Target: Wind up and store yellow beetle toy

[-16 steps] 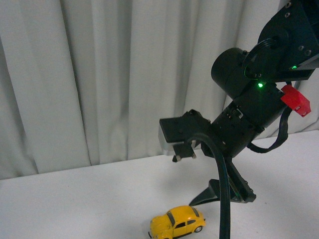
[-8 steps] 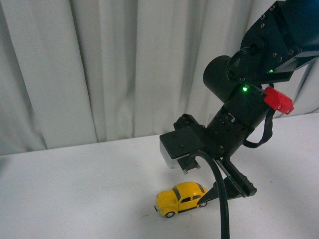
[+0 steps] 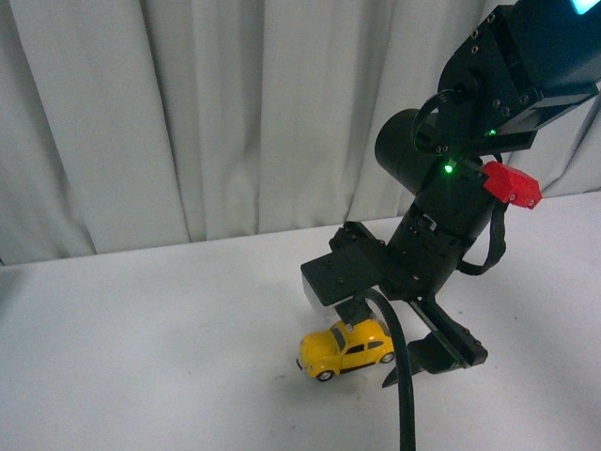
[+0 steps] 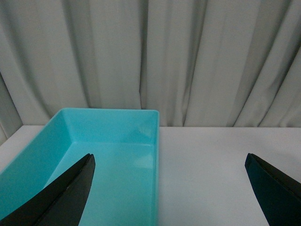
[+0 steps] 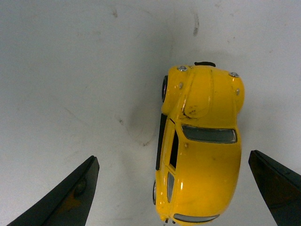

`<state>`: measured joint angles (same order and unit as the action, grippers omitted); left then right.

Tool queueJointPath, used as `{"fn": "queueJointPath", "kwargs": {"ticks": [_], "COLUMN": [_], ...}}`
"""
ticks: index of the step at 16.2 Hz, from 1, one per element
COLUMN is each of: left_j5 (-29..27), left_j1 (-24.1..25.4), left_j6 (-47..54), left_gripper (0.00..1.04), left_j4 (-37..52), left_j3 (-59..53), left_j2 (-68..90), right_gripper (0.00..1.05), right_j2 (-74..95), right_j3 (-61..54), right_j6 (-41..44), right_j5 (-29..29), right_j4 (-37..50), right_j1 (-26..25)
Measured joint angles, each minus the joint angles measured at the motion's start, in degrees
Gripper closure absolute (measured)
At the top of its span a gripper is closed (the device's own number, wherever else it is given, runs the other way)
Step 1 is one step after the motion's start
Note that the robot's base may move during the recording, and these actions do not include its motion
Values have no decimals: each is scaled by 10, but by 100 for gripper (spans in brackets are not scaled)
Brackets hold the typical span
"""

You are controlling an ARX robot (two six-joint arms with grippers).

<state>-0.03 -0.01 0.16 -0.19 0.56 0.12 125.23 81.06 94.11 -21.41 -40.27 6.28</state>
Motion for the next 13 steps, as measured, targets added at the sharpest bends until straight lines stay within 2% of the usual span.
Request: {"fn": "queueJointPath", "kwargs": {"ticks": [13], "left_j5": [0], "left_j1": [0], "left_j6": [0], "left_gripper": [7], "left_j4": [0], "left_j3": [0], "left_j2": [0], "right_gripper": [7], "right_j2": [53], "right_j3": [45], "right_j6": [0], "right_j5": [8], "right_j4": [13], "right_j1": [1]}}
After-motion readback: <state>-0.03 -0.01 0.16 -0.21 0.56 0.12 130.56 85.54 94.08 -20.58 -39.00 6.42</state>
